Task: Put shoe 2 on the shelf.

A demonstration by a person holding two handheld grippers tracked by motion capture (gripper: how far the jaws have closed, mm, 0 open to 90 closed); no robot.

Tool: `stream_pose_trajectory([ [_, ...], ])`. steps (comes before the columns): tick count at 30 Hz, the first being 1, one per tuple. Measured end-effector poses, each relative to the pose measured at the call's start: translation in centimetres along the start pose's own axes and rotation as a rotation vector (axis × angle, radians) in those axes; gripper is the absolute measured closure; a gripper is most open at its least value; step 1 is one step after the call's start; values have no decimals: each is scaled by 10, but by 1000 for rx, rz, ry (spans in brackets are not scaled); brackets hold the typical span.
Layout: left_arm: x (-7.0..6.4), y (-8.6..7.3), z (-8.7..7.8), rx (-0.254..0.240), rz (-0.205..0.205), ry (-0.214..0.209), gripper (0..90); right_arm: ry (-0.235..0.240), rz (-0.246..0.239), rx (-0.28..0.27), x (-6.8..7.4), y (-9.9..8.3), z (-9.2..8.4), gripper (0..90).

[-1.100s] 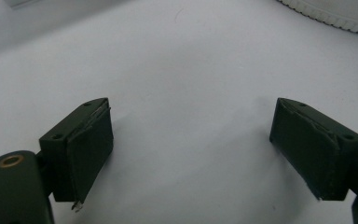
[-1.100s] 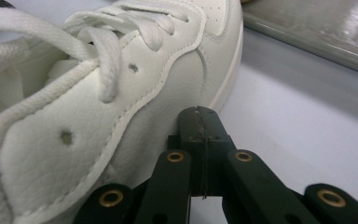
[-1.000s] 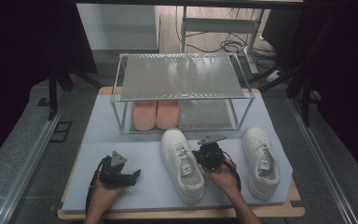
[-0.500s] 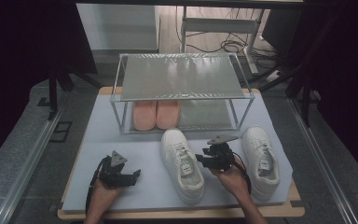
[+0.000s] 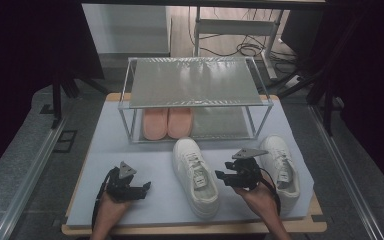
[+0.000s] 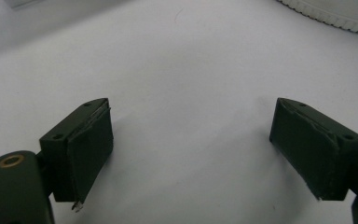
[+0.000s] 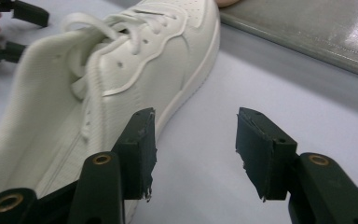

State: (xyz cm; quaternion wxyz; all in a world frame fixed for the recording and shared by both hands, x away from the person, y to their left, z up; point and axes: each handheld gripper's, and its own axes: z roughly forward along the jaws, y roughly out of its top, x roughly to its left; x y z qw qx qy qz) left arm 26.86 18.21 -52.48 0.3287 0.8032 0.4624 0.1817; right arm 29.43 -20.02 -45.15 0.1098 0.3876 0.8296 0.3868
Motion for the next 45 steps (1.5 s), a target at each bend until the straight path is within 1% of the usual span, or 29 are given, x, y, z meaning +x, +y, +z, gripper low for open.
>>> stream_pose_trajectory([
  [7, 0, 0, 0, -1, 0, 1, 135, 42, -15, 0, 10, 0, -10, 488],
  [13, 0, 0, 0, -1, 1, 1, 135, 72, -31, 10, 19, 1, -12, 495],
  [21, 0, 0, 0, -1, 1, 1, 135, 97, -42, 53, 25, 1, -4, 508],
  [30, 0, 0, 0, -1, 1, 1, 135, 107, -47, 93, 30, 3, 13, 530],
  [32, 0, 0, 0, -1, 1, 2, 135, 108, -43, 102, 31, 4, 17, 565],
  [35, 0, 0, 0, -2, 2, 3, 135, 95, -46, 101, 30, 4, 18, 612],
  [40, -1, 0, 0, -4, 0, 3, 135, 104, -23, 115, 28, 5, 18, 678],
  [43, 0, 0, 0, -4, -1, 3, 135, 113, -3, 128, 27, 6, 18, 735],
  [45, 0, 0, 0, -3, -1, 2, 135, 126, 29, 132, 26, 7, 18, 755],
])
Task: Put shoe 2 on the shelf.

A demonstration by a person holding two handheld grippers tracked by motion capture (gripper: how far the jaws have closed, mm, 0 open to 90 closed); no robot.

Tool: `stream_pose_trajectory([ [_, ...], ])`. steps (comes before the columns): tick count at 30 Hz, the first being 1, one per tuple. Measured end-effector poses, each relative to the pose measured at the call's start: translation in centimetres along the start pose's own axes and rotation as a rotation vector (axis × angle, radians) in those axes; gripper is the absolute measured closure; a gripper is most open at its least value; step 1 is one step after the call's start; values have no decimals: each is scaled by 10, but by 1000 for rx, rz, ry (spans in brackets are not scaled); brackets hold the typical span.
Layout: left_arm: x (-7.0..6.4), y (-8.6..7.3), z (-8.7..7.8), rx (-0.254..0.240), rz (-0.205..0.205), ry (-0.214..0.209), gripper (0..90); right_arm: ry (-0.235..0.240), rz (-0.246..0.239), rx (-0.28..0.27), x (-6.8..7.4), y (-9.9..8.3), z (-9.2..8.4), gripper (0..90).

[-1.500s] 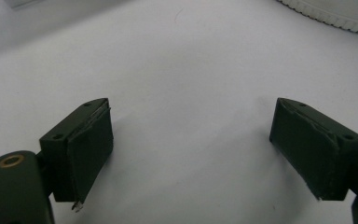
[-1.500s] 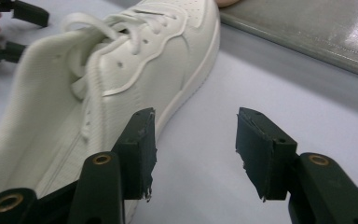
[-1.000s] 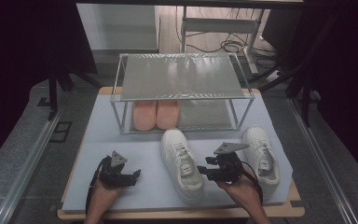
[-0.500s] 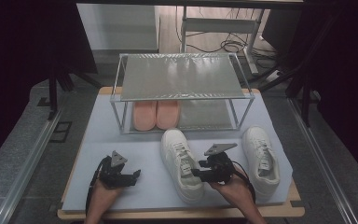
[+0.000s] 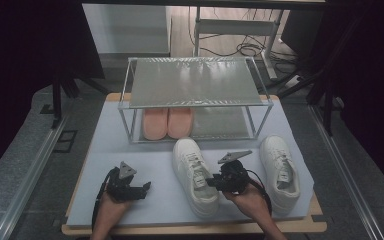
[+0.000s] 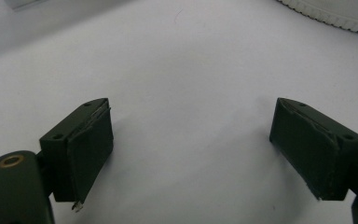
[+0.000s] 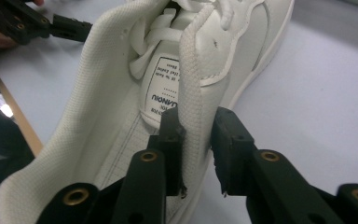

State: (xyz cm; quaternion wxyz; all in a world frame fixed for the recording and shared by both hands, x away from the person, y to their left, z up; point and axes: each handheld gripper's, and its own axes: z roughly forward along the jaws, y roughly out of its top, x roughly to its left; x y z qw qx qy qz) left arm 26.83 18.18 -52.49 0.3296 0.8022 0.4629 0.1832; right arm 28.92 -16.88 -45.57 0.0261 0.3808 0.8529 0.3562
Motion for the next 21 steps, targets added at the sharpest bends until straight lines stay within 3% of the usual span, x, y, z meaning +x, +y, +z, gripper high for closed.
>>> stream_pose_trajectory([
  [10, 1, 0, 0, 4, 1, -4, 135, 141, 208, -62, -26, -8, -7, 809],
  [21, 1, 0, 0, 5, 1, -4, 135, 280, 316, -87, -33, -8, -11, 815],
])
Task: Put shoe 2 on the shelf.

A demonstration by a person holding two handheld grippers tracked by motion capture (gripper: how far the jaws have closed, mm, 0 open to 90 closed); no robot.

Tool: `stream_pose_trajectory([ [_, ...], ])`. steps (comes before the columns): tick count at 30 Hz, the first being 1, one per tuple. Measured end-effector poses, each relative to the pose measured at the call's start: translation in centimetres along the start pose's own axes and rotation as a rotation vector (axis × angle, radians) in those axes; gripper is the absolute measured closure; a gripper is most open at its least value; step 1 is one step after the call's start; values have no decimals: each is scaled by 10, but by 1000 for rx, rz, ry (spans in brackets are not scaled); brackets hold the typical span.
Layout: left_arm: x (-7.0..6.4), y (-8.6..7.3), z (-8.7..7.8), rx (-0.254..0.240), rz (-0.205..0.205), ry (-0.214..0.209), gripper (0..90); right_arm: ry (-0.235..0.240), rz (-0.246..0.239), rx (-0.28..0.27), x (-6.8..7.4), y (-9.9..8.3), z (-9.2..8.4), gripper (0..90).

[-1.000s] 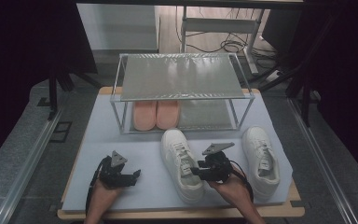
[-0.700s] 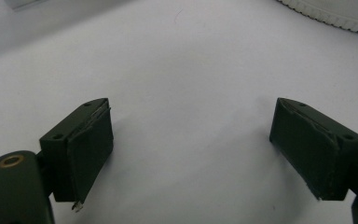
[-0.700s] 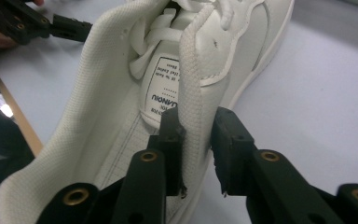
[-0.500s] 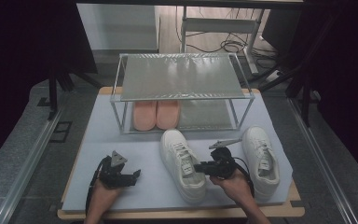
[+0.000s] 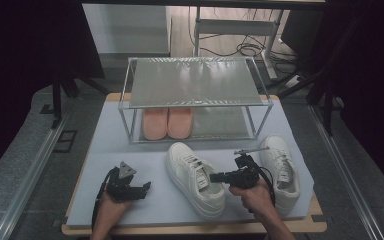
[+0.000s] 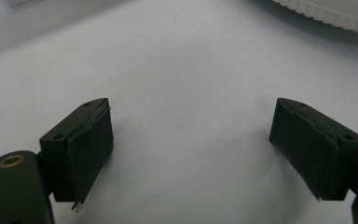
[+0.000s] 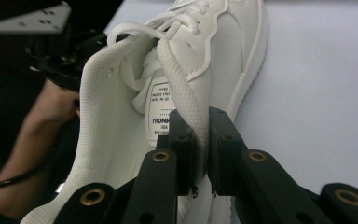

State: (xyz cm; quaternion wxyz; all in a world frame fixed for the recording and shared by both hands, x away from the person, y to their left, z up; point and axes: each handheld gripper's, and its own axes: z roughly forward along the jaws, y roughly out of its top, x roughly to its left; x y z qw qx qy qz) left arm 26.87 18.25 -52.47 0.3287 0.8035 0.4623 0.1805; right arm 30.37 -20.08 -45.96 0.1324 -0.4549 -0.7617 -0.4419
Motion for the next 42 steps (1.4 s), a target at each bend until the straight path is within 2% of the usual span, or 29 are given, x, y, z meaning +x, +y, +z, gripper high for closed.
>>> stream_pose_trajectory([
  [6, 0, 0, 0, -1, -2, -1, 135, 59, -2, -27, 7, 5, -6, 814],
  [10, 0, 0, 0, -6, -4, 0, 135, 82, -8, -45, 14, 11, -12, 814],
  [27, 0, 0, 0, -4, -2, 0, 135, 204, 18, -114, 32, 44, -29, 810],
  [33, 0, 0, 0, -3, -1, -2, 134, 226, 11, -131, 41, 57, -33, 810],
  [42, 0, 0, 0, -2, -2, -2, 135, 289, 41, -169, 45, 71, -36, 810],
])
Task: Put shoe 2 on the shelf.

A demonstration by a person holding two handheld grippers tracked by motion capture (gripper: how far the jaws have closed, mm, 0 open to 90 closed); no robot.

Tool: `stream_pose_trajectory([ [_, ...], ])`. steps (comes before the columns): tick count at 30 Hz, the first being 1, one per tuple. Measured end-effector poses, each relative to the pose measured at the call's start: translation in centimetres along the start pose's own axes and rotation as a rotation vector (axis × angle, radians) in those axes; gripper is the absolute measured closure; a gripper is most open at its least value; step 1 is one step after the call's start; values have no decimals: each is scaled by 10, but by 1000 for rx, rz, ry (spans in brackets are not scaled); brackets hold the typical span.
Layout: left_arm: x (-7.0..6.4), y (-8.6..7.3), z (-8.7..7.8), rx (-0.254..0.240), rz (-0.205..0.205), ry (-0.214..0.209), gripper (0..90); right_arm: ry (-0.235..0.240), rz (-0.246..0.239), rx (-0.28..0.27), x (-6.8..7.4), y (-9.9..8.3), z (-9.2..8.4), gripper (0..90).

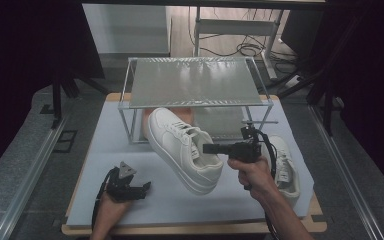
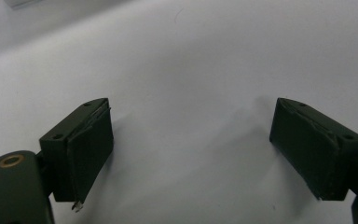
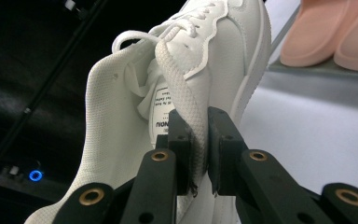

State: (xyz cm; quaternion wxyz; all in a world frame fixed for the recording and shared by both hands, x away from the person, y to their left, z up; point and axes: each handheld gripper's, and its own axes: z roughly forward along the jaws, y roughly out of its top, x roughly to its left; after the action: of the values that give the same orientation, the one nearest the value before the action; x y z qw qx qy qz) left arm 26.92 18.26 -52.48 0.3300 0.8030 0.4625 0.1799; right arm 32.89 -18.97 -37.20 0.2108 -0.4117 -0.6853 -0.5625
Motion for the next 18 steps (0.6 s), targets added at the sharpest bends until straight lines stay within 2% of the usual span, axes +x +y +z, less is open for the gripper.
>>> stream_pose_trajectory([
  [7, 0, 0, 0, 0, 0, -1, 134, 5, 21, -38, 4, 11, 0, 807],
  [18, 0, 0, 0, -5, -5, -3, 134, 21, 17, -85, 17, 30, -1, 807],
])
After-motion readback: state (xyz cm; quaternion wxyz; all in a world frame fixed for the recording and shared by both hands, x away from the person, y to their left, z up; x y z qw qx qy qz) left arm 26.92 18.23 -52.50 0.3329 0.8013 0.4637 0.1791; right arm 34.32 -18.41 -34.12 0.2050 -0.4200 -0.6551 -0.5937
